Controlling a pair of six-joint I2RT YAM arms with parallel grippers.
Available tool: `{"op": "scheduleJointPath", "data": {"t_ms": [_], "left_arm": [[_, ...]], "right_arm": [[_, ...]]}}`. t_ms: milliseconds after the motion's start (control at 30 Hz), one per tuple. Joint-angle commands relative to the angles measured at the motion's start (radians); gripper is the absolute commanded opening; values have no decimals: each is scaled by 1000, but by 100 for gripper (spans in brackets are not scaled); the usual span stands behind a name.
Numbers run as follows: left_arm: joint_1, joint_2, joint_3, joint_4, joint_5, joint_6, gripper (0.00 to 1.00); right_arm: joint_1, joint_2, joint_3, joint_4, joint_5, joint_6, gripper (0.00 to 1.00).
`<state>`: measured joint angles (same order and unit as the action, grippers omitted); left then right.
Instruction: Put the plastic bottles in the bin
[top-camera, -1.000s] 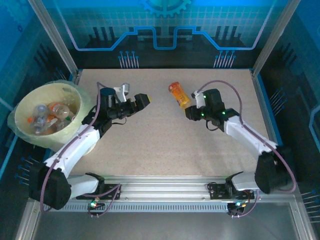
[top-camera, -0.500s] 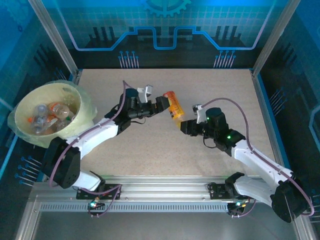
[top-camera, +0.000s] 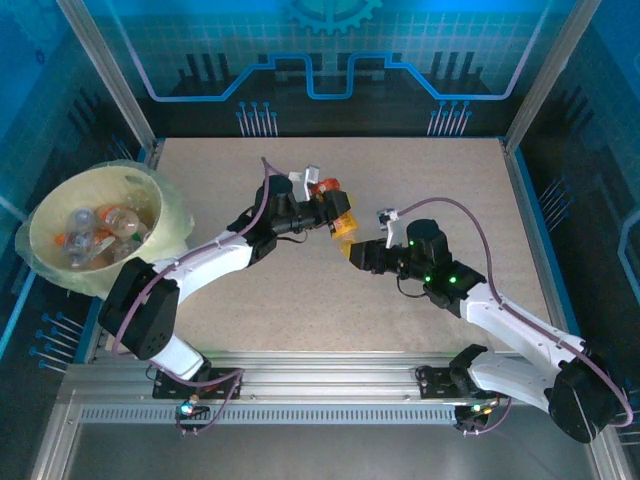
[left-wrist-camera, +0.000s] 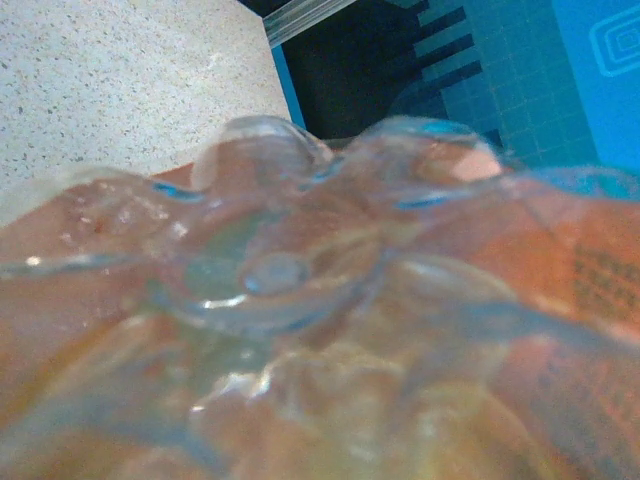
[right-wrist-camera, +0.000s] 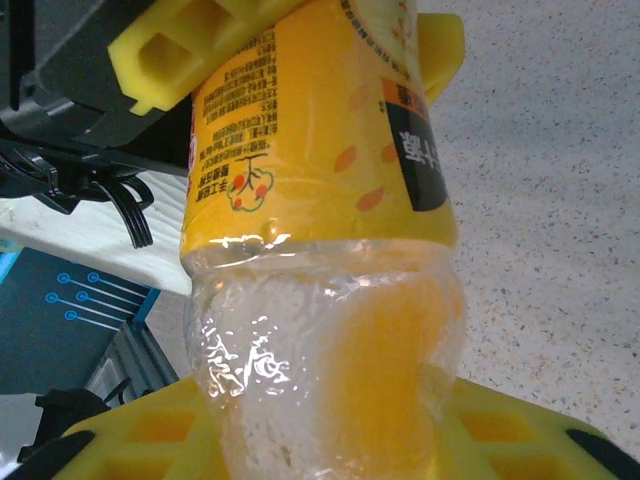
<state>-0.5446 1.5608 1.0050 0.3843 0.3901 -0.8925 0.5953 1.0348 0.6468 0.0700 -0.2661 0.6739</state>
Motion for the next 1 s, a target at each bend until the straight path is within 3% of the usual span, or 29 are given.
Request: {"op": "scheduleJointPath", "data": {"t_ms": [0, 367, 433, 633, 967], "left_arm": [[-5, 6, 15, 70, -5, -14, 61], [-4, -78, 17, -123, -161, 91, 59], [-2, -104, 8, -146, -192, 105, 58], [19, -224, 37, -338, -304, 208, 58], [31, -491, 174, -810, -569, 448, 59]], "right_arm": [[17, -6, 8, 0, -47, -40, 49], [18, -14, 175, -327, -56, -234, 89], [17, -21, 218, -391, -34, -279, 100], [18, -71, 297, -510, 170, -334, 100], [8, -134, 193, -381, 466, -196, 100]]}}
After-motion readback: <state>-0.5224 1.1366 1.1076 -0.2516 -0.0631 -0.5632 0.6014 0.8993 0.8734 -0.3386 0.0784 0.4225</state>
